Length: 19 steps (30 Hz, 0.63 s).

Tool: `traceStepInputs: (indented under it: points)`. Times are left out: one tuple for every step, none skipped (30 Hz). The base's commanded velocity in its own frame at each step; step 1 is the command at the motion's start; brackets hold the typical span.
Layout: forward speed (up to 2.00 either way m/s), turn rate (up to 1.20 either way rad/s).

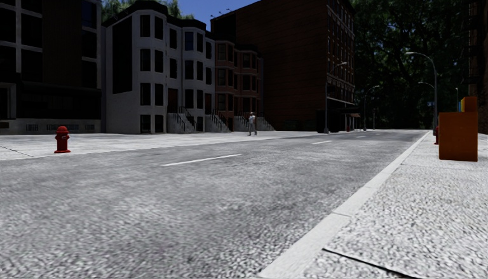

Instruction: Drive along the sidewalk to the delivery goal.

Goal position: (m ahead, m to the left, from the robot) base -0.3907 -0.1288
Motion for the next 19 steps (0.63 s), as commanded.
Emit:
traceStepInputs:
  points:
    - [0.00, 0.00]
    - [0.00, 0.00]
    - [0.00, 0.00]
    - [0.00, 0.00]
    - [0.00, 0.00]
    - [0.00, 0.00]
    - [0.00, 0.00]
    - [0.00, 0.00]
    - [0.00, 0.00]
    - [0.00, 0.00]
    - [0.00, 0.00]
    - [0.00, 0.00]
    - [0.00, 0.00]
    - [0.00, 0.00]
    - [0.00, 0.00]
    - [0.00, 0.00]
    - [0.00, 0.00]
    - [0.00, 0.00]
    - [0.00, 0.00]
